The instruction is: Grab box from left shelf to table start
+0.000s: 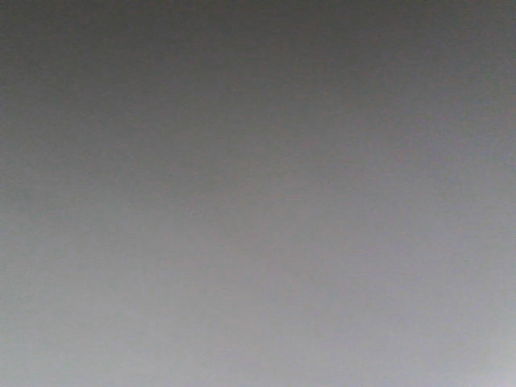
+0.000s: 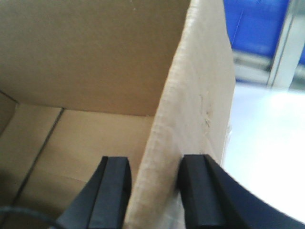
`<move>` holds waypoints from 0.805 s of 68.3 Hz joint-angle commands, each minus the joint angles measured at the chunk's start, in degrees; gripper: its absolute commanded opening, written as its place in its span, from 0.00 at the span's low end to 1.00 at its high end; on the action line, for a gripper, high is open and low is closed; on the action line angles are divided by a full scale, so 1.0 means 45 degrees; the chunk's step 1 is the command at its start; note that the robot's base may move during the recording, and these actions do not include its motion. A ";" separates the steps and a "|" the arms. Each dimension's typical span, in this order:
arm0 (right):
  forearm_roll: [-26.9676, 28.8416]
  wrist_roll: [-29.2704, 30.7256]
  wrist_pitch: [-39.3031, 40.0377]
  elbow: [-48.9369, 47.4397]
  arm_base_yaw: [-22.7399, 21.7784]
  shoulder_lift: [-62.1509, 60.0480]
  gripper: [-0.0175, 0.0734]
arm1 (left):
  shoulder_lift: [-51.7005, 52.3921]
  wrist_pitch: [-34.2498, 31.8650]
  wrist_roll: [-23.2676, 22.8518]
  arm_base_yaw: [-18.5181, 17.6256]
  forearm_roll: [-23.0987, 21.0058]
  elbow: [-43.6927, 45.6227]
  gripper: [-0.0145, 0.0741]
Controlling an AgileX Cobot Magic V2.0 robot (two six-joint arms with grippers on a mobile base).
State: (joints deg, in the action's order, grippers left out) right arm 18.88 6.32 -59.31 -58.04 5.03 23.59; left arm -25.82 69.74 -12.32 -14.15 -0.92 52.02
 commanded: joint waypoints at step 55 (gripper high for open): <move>-0.2119 -0.0052 0.1859 -0.1923 0.0000 0.9087 0.26 | -0.9048 -0.4011 -0.0051 0.0001 0.1853 0.3697 0.06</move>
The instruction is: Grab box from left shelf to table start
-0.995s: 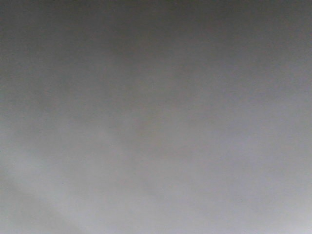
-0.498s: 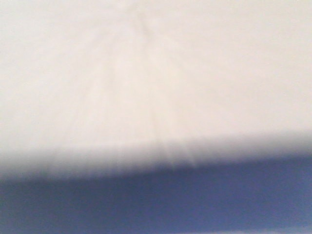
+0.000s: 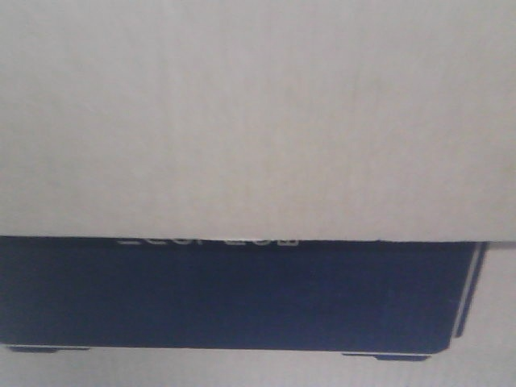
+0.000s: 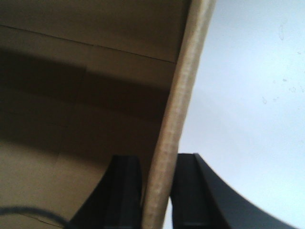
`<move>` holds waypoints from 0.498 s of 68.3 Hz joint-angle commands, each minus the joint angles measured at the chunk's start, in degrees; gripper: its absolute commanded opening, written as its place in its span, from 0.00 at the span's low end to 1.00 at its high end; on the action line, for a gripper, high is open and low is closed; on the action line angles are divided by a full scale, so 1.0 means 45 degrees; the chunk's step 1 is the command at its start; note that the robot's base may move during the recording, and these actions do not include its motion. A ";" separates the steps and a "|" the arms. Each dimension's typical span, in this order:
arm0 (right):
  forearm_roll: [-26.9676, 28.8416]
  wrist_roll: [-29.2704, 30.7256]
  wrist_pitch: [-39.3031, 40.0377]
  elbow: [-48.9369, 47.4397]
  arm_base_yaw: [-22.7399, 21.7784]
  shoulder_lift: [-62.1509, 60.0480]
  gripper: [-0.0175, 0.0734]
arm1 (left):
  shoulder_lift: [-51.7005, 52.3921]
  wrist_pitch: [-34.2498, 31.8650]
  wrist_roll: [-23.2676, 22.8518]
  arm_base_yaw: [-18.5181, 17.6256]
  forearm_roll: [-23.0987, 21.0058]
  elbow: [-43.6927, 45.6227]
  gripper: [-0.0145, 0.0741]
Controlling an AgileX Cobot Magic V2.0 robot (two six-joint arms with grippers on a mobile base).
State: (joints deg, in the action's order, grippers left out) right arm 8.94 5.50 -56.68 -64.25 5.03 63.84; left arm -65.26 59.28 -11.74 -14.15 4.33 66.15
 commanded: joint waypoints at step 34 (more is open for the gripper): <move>0.0089 0.0259 0.1351 -0.0544 0.0000 0.1125 0.29 | -0.1818 -0.1864 -0.0179 0.0025 0.0684 0.0556 0.09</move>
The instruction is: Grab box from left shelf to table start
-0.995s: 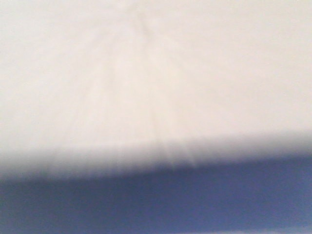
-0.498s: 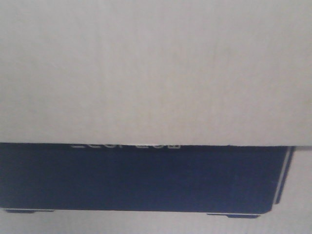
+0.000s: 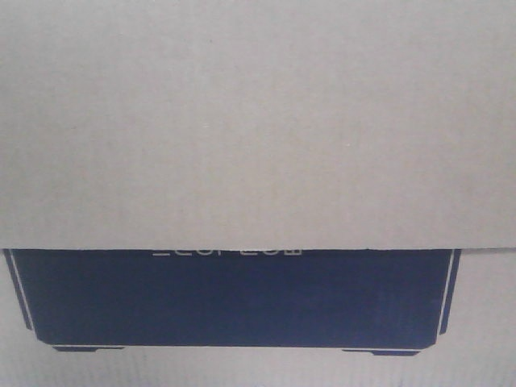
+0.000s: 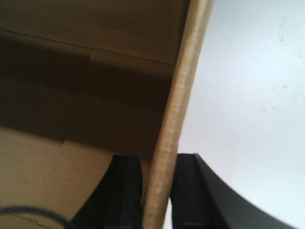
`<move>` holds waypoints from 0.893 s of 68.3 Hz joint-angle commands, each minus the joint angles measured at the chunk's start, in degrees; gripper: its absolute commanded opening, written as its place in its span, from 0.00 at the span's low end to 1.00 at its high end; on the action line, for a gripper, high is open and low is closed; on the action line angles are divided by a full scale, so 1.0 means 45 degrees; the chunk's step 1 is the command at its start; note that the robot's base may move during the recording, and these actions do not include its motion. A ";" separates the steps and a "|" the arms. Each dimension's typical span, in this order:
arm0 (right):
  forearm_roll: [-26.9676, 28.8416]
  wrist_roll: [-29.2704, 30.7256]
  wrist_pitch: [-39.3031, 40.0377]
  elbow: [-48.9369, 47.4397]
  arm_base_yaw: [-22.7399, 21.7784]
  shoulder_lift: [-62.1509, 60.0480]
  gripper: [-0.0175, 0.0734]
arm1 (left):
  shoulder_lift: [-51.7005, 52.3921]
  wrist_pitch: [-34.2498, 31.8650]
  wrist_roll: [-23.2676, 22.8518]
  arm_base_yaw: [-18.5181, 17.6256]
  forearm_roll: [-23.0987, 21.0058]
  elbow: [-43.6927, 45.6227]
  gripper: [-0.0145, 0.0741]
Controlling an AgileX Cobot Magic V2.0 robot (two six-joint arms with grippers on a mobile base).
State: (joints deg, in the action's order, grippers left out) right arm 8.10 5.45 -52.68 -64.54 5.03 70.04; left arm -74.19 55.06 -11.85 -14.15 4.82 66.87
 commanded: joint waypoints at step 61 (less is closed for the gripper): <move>-0.0341 -0.0145 -0.0038 -0.1265 -0.0017 -0.2527 0.87 | 0.2254 -0.0318 0.0220 0.0025 -0.0667 0.0969 0.81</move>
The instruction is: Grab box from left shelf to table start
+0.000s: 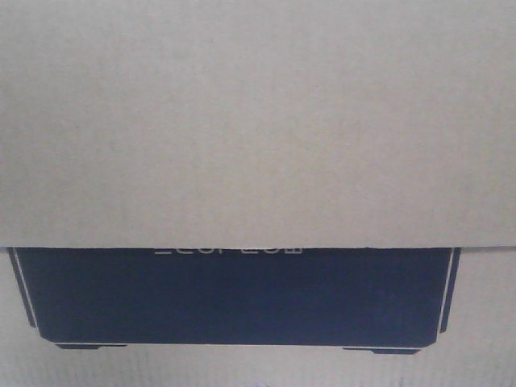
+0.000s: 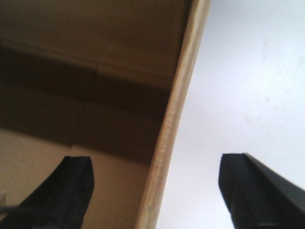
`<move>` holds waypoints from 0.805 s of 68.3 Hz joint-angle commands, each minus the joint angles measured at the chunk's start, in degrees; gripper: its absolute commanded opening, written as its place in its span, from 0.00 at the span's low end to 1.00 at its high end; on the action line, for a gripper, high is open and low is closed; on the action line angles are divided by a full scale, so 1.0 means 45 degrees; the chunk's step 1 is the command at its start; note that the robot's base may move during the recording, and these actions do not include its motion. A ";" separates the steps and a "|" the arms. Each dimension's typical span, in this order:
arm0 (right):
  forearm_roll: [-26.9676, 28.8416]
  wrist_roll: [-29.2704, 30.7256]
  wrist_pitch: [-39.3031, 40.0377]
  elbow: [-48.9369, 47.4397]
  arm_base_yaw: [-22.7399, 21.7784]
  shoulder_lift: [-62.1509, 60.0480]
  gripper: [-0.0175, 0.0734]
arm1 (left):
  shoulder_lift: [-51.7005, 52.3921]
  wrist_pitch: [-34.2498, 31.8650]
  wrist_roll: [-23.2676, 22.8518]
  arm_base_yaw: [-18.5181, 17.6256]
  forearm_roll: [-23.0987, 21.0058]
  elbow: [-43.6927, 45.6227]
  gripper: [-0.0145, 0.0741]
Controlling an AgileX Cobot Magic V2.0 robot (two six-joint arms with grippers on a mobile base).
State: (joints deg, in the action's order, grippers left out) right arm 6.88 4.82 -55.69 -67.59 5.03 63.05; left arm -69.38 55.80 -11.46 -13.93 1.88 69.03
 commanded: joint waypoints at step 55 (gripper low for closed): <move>-0.0118 -0.0062 0.3332 0.6991 -0.0017 -1.0941 0.26 | 1.2733 -0.2375 0.0151 -0.0026 0.1504 -0.7478 0.05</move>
State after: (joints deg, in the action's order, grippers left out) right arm 6.79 4.42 -47.52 -38.69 5.03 17.02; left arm -15.97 51.57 -10.80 -13.93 7.93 38.27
